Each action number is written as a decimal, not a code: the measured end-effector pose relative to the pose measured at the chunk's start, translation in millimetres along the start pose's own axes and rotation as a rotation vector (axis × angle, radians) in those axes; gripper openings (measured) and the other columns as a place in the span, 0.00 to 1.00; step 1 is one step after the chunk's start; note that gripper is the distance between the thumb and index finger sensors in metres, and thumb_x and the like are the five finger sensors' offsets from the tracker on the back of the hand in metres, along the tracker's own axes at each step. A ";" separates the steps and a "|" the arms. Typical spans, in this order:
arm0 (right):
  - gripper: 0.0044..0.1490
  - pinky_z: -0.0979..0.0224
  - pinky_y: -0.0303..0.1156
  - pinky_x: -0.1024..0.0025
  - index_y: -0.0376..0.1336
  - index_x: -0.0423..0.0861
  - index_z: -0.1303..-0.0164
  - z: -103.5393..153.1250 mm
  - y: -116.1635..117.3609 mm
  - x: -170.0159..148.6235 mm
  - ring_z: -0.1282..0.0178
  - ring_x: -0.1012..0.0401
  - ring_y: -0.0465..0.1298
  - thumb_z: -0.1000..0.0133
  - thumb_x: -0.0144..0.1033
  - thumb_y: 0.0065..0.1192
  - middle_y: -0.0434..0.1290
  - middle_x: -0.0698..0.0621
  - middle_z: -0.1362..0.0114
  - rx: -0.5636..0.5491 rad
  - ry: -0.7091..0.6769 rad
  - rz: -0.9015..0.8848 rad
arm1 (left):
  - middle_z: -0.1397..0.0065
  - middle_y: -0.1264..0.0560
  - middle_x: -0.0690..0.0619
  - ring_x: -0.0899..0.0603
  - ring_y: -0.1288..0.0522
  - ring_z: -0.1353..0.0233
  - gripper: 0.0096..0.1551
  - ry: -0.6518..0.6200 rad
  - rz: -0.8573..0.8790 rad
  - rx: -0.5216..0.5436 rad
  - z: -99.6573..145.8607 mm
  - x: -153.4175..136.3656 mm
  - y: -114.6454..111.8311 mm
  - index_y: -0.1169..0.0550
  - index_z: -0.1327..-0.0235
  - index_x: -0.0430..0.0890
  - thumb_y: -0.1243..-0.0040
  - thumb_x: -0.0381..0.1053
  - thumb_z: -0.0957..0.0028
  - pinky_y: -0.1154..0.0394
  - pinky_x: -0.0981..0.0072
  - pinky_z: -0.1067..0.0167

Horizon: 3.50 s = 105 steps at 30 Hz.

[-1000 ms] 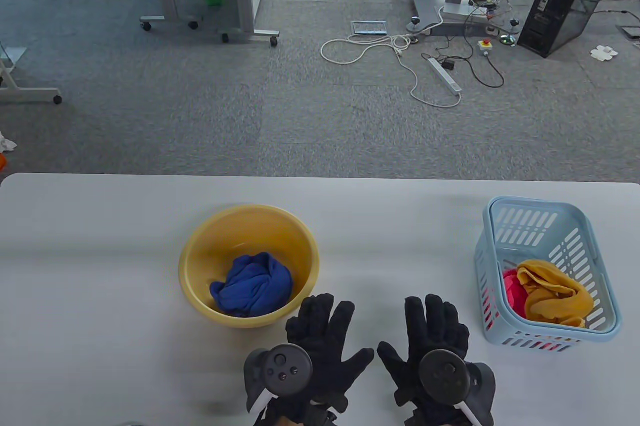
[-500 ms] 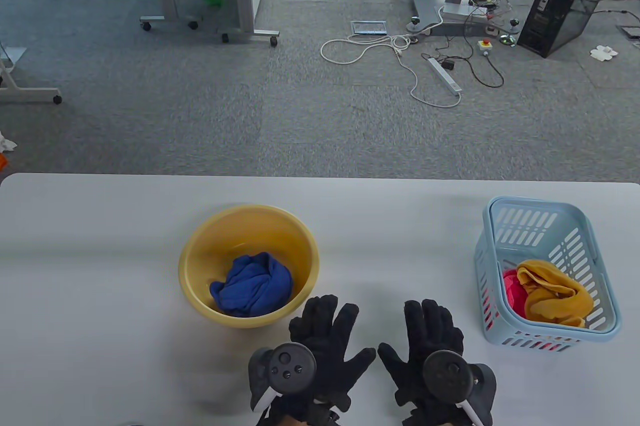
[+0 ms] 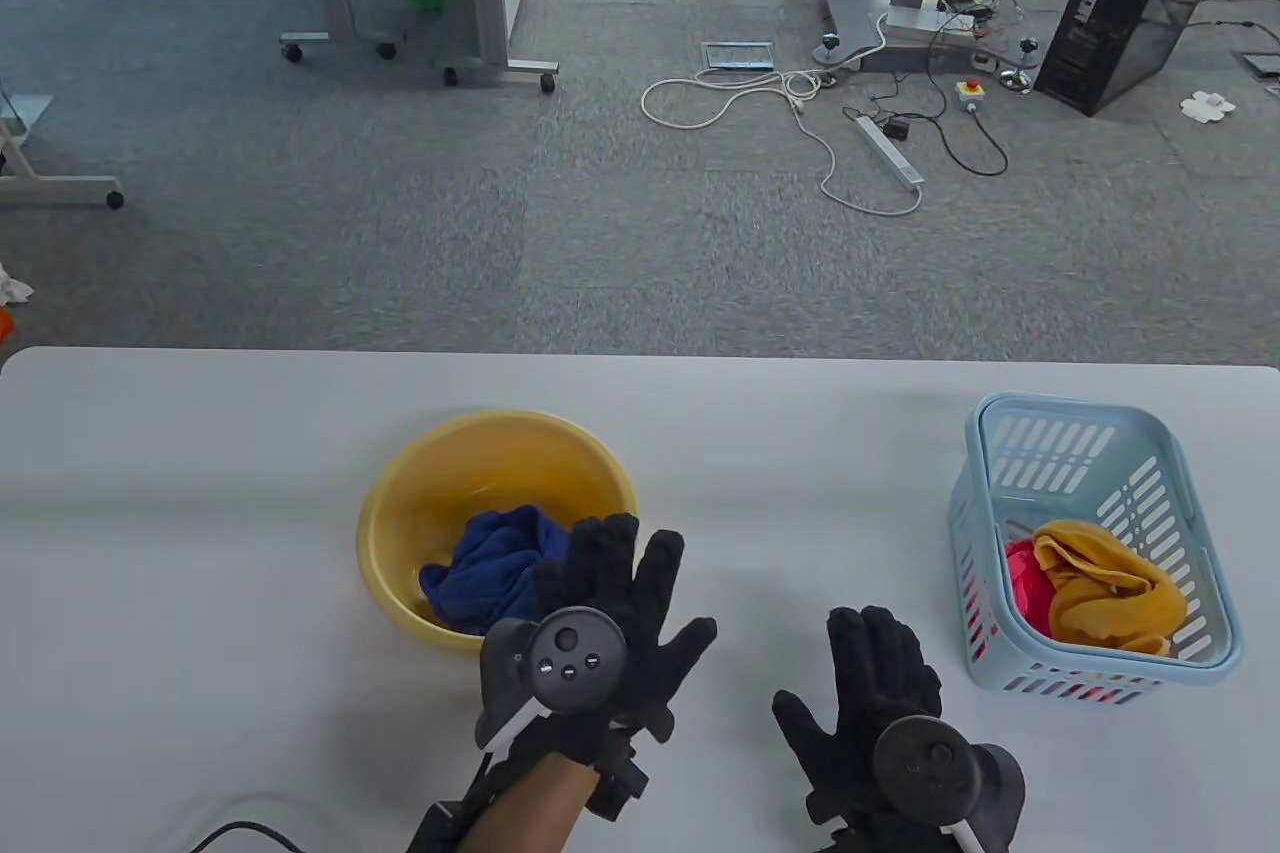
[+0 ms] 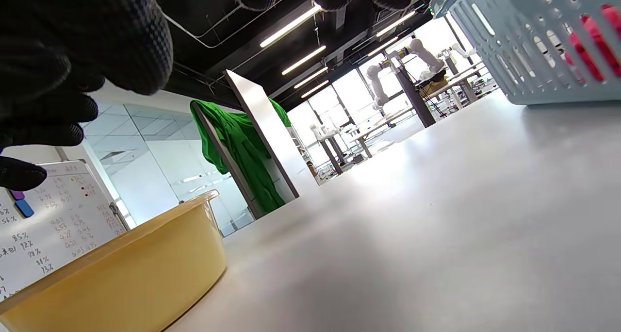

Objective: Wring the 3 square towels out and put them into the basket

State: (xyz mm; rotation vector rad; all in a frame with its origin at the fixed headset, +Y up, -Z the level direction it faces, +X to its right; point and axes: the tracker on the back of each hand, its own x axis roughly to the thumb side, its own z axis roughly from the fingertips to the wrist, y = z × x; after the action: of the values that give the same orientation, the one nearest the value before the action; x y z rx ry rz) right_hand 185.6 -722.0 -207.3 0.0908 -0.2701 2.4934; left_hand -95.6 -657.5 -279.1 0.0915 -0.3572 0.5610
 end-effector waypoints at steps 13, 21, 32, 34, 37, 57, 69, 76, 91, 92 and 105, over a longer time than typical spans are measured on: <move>0.61 0.23 0.40 0.24 0.41 0.46 0.14 -1.5 1.6 -4.5 0.18 0.30 0.43 0.44 0.58 0.72 0.40 0.34 0.14 -0.005 0.014 0.003 | 0.13 0.56 0.40 0.29 0.63 0.15 0.49 0.313 -0.226 -0.036 -28.7 -68.0 48.1 0.44 0.13 0.53 0.33 0.64 0.42 0.65 0.19 0.33; 0.61 0.23 0.40 0.24 0.41 0.46 0.14 -1.1 1.7 -5.8 0.18 0.30 0.43 0.44 0.58 0.72 0.41 0.33 0.14 -0.008 0.017 0.011 | 0.13 0.54 0.40 0.29 0.62 0.15 0.49 0.538 -0.307 -0.088 -43.4 -112.7 52.4 0.42 0.14 0.53 0.31 0.61 0.43 0.65 0.19 0.33; 0.61 0.23 0.40 0.24 0.40 0.45 0.14 -2.9 8.1 -11.7 0.18 0.30 0.43 0.44 0.57 0.71 0.41 0.33 0.14 0.036 0.048 -0.033 | 0.12 0.43 0.49 0.32 0.59 0.13 0.47 0.615 -0.290 -0.212 -64.3 -143.8 35.0 0.37 0.16 0.56 0.25 0.49 0.46 0.66 0.19 0.33; 0.61 0.23 0.40 0.24 0.41 0.45 0.14 -2.4 7.9 -11.8 0.18 0.30 0.43 0.44 0.58 0.71 0.41 0.33 0.14 0.038 0.050 -0.030 | 0.12 0.42 0.47 0.32 0.60 0.13 0.46 0.630 -0.348 -0.284 -68.5 -143.6 27.8 0.37 0.16 0.56 0.25 0.47 0.45 0.68 0.19 0.33; 0.61 0.23 0.40 0.24 0.41 0.45 0.14 -1.9 7.6 -12.0 0.18 0.29 0.43 0.44 0.57 0.72 0.42 0.33 0.14 0.040 0.050 -0.026 | 0.11 0.43 0.47 0.33 0.64 0.13 0.46 0.666 -0.364 -0.396 -75.5 -143.5 18.5 0.39 0.15 0.56 0.27 0.46 0.43 0.72 0.19 0.35; 0.58 0.23 0.42 0.24 0.45 0.44 0.14 -2.0 9.2 -10.0 0.18 0.30 0.46 0.44 0.57 0.71 0.46 0.33 0.14 0.075 0.044 -0.065 | 0.32 0.22 0.40 0.31 0.41 0.17 0.23 0.649 -0.408 -0.323 -68.3 -135.3 28.6 0.21 0.32 0.46 0.37 0.45 0.41 0.67 0.17 0.35; 0.58 0.23 0.43 0.24 0.45 0.44 0.15 -4.8 13.3 -11.3 0.18 0.30 0.47 0.44 0.58 0.71 0.47 0.33 0.15 0.074 0.040 -0.143 | 0.32 0.22 0.40 0.31 0.39 0.18 0.23 0.626 -0.286 -0.105 -36.3 -112.2 102.4 0.20 0.33 0.46 0.37 0.47 0.42 0.64 0.16 0.34; 0.58 0.23 0.43 0.24 0.45 0.44 0.15 -5.0 10.8 -14.1 0.18 0.30 0.47 0.43 0.57 0.71 0.46 0.33 0.15 0.050 0.050 -0.187 | 0.32 0.22 0.40 0.31 0.38 0.18 0.23 0.576 -0.123 0.063 -19.4 -92.4 137.2 0.20 0.34 0.46 0.37 0.46 0.42 0.62 0.16 0.34; 0.58 0.23 0.43 0.25 0.44 0.44 0.15 -2.9 5.7 -16.6 0.18 0.30 0.47 0.43 0.57 0.70 0.46 0.34 0.15 0.010 0.046 -0.219 | 0.23 0.29 0.39 0.29 0.40 0.18 0.22 0.406 0.194 0.311 -12.6 -37.9 186.9 0.18 0.35 0.49 0.36 0.46 0.42 0.58 0.16 0.33; 0.58 0.23 0.43 0.25 0.44 0.44 0.15 -2.9 5.5 -16.8 0.18 0.30 0.47 0.43 0.57 0.70 0.46 0.33 0.15 0.009 0.046 -0.223 | 0.23 0.29 0.39 0.29 0.40 0.18 0.22 0.394 0.201 0.314 -13.7 -31.7 189.8 0.18 0.35 0.49 0.36 0.46 0.42 0.57 0.16 0.33; 0.58 0.22 0.43 0.25 0.44 0.44 0.15 -3.0 2.1 -21.4 0.18 0.30 0.47 0.43 0.57 0.70 0.46 0.34 0.15 -0.010 0.060 -0.254 | 0.29 0.25 0.39 0.30 0.34 0.22 0.23 0.175 0.299 0.427 -27.5 59.7 215.7 0.21 0.34 0.44 0.39 0.46 0.41 0.52 0.18 0.32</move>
State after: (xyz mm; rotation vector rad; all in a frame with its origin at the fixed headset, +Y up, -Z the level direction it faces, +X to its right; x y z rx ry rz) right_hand 201.6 -735.5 -213.3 0.0426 -0.2302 2.2384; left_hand -155.7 -440.3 -286.1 0.4027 -0.0741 0.9293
